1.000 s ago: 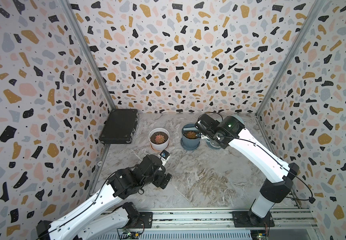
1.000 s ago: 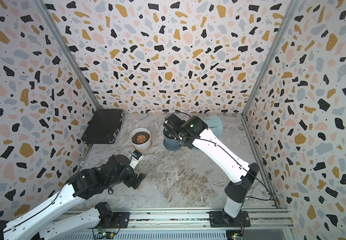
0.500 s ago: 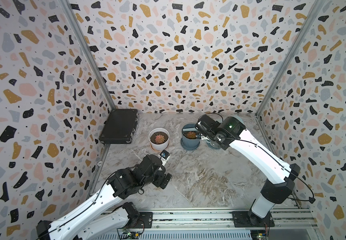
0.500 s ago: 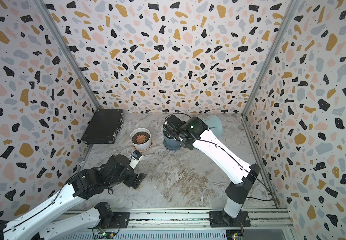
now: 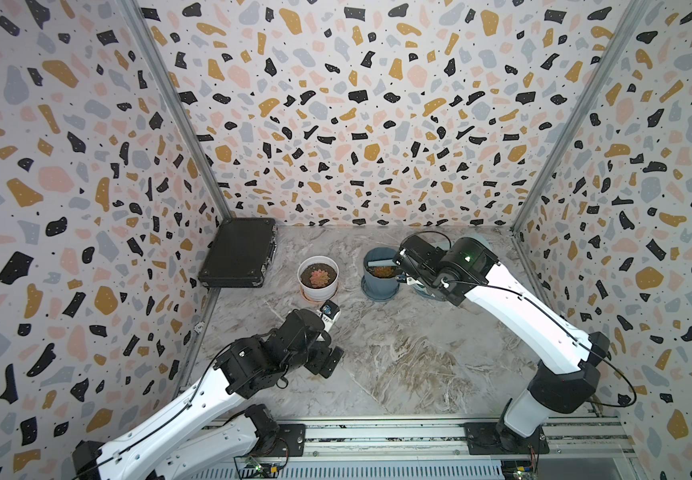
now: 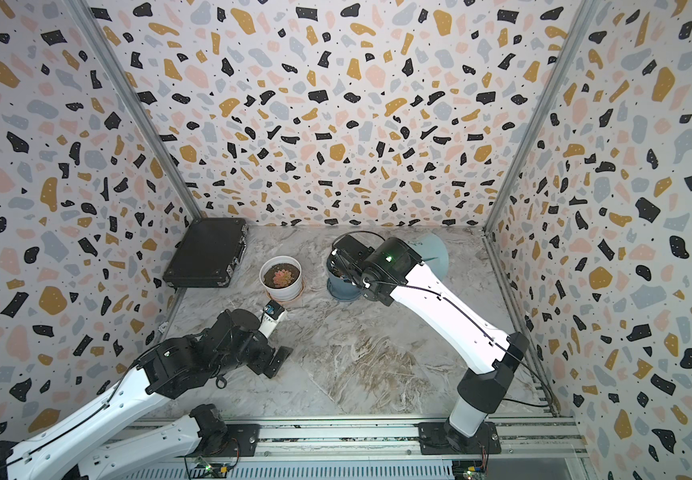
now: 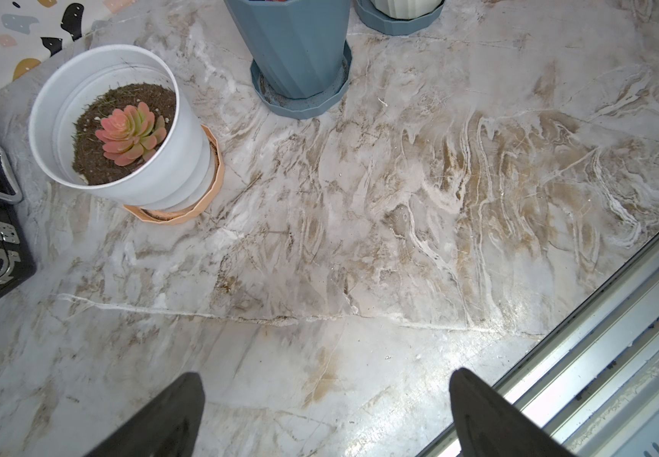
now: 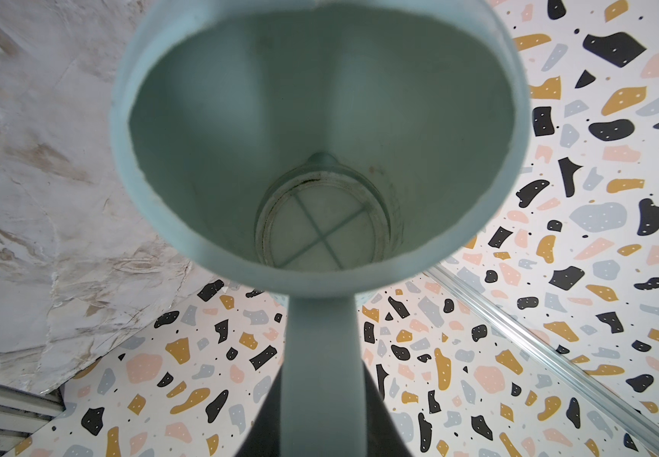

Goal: Water the succulent around the soil edge
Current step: Water the soil of the potted plant with water.

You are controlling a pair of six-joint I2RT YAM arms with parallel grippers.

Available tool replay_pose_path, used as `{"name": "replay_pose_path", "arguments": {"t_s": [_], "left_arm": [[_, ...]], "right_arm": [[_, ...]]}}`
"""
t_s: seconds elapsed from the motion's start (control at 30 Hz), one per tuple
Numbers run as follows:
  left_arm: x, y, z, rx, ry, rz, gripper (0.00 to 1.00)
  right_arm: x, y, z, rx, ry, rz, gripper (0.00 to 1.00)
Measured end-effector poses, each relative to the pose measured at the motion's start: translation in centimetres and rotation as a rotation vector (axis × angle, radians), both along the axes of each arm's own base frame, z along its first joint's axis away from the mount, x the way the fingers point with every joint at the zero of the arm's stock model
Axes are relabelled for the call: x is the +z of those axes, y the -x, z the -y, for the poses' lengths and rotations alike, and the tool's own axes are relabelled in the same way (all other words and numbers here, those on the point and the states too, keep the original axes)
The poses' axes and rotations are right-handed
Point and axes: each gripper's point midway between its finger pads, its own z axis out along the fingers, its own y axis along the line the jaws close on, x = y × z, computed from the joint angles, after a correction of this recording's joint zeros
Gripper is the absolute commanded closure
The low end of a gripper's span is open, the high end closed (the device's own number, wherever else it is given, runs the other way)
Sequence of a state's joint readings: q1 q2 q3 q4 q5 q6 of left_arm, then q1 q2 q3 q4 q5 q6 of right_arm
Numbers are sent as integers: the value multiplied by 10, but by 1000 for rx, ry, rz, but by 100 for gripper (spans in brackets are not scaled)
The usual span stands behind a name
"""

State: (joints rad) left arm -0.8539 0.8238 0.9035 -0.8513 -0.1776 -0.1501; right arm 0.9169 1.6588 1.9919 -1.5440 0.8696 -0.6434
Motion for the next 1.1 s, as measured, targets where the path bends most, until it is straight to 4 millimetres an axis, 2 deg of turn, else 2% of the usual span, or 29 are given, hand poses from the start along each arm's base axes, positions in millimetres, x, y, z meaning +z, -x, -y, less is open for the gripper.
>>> {"name": "replay_pose_path", "arguments": {"t_s": [1.1], "left_arm": [[0,-1,-1,4,-5,4,1]], "right_arm": [[3,17,5,-1,-19,13,100]]}}
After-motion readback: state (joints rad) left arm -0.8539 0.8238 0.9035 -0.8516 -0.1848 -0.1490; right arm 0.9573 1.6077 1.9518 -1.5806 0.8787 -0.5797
